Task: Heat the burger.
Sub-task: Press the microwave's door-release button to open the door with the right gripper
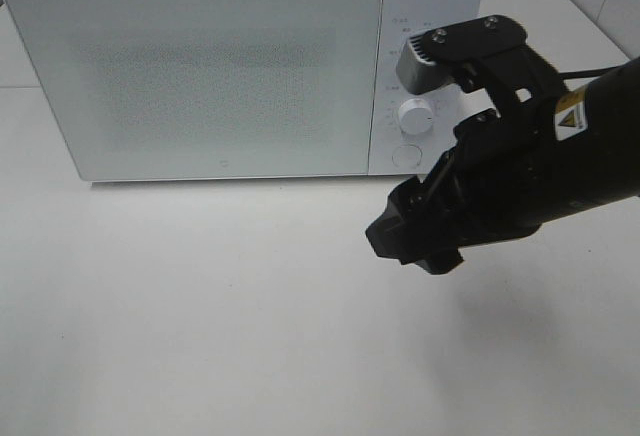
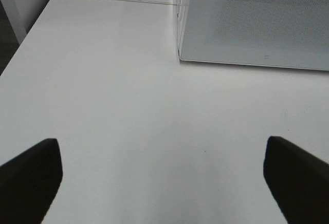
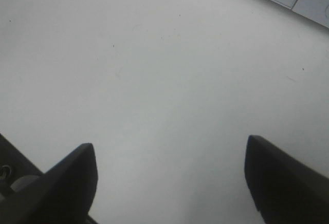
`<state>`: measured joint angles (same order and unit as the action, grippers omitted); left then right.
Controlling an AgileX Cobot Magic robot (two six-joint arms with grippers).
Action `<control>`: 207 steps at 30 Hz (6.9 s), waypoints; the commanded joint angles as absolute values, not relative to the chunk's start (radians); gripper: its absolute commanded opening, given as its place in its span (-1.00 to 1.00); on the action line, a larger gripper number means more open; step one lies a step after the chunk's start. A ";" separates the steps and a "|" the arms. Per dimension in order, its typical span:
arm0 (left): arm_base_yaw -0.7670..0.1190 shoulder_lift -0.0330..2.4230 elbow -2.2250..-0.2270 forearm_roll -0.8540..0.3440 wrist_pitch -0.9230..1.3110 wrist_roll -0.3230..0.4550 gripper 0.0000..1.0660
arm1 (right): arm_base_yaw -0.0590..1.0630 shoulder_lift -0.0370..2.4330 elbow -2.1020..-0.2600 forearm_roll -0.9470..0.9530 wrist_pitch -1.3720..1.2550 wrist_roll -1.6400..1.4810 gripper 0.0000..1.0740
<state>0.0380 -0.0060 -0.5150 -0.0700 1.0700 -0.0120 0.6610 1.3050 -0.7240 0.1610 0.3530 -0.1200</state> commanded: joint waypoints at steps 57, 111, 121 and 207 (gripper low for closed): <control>0.040 -0.021 -0.515 -0.077 1.068 -0.012 0.84 | 0.135 -0.011 -0.496 -0.104 0.963 0.123 0.42; 0.040 -0.021 -0.515 -0.077 1.068 -0.012 0.84 | 0.123 0.717 -0.535 -0.107 0.239 0.122 0.42; 0.040 -0.021 -0.515 -0.077 1.068 -0.012 0.84 | 0.124 0.925 -0.518 -0.136 -0.008 0.126 0.42; 0.040 -0.021 -0.515 -0.077 1.068 -0.011 0.84 | 0.835 1.699 -0.466 0.811 -1.131 1.039 -0.58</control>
